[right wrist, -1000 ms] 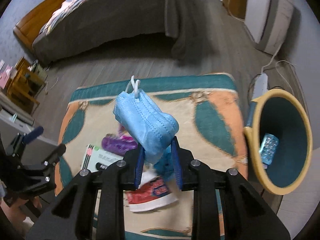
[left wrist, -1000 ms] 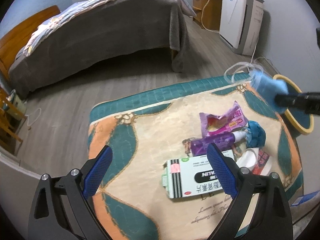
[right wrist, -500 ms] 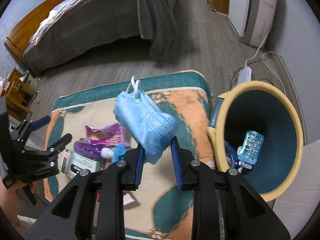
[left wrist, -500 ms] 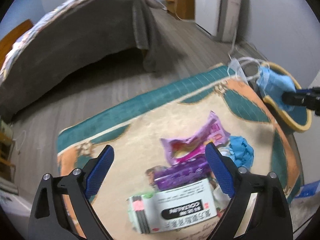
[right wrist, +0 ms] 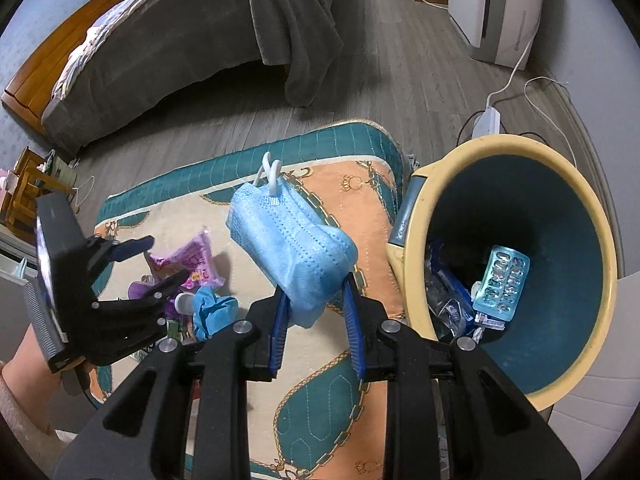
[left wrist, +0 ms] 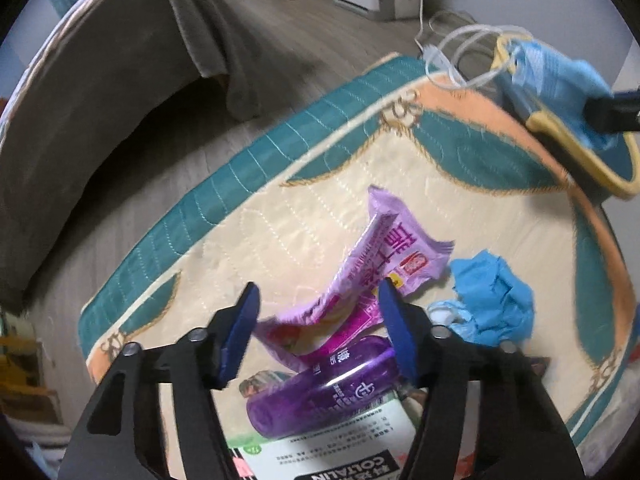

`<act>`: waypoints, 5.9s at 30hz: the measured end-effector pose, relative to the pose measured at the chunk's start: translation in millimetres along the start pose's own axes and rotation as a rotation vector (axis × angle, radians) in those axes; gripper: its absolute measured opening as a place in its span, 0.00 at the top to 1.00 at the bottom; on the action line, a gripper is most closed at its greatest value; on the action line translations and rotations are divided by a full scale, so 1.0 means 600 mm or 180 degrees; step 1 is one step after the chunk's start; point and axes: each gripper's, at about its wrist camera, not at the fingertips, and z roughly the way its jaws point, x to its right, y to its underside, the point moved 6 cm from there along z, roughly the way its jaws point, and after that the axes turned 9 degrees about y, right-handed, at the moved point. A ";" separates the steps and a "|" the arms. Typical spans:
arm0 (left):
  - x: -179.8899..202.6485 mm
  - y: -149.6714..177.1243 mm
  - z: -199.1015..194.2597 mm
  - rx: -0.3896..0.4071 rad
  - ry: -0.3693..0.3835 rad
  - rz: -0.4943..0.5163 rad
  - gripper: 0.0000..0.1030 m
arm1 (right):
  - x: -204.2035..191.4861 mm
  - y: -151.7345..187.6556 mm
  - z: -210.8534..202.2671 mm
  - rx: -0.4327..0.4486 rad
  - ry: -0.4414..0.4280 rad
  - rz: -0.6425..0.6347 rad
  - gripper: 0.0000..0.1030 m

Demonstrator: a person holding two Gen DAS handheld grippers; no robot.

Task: Collect trash
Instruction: 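Grasp the purple snack bag with the left gripper and lift it, then carry the mask into the bin with the right gripper while the left brings the purple bag, then move both grippers back over the trash on the cushion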

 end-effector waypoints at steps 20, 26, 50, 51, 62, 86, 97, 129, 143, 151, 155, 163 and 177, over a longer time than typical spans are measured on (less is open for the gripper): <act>0.007 0.003 -0.037 0.0099 -0.0026 0.0074 0.88 | -0.013 -0.002 -0.014 0.0089 0.0074 -0.0081 0.76; 0.013 0.000 -0.063 0.0213 -0.0040 0.0094 0.88 | -0.019 0.000 -0.022 0.0093 0.0119 -0.0123 0.76; 0.073 -0.004 -0.244 0.0967 0.0132 -0.0037 0.88 | -0.038 0.008 -0.089 0.0350 0.0365 -0.0180 0.76; 0.078 -0.005 -0.248 0.0993 0.0158 -0.0059 0.88 | -0.032 0.008 -0.092 0.0354 0.0392 -0.0164 0.76; 0.117 -0.016 -0.220 0.0954 0.0254 -0.0191 0.88 | 0.025 0.006 -0.118 0.0450 0.0562 -0.0020 0.76; 0.268 -0.097 -0.188 0.1046 0.0460 -0.0242 0.88 | 0.193 0.023 -0.051 0.0272 0.0712 0.0466 0.75; 0.303 -0.136 -0.147 0.0888 0.0593 -0.0180 0.88 | 0.300 0.044 -0.002 0.0021 0.0724 0.1118 0.75; 0.254 -0.181 -0.172 0.1179 0.0392 -0.0488 0.13 | 0.311 0.028 -0.037 0.0246 0.0920 0.1223 0.13; 0.106 -0.027 -0.262 0.1029 -0.0265 -0.0788 0.06 | 0.201 0.003 -0.093 0.0454 0.0857 0.0846 0.09; 0.045 0.068 -0.291 0.1015 -0.0467 -0.0876 0.05 | 0.126 0.002 -0.108 0.0517 0.0861 0.0584 0.06; 0.023 0.097 -0.282 0.0987 -0.0364 -0.1059 0.05 | 0.082 0.011 -0.112 0.0527 0.0827 0.0487 0.06; -0.041 0.145 -0.292 0.1088 -0.0532 -0.1273 0.05 | -0.017 0.044 -0.119 0.0540 0.0754 0.0213 0.06; -0.098 0.195 -0.294 0.1097 -0.0546 -0.1524 0.05 | -0.117 0.105 -0.090 0.0435 0.0811 -0.0164 0.06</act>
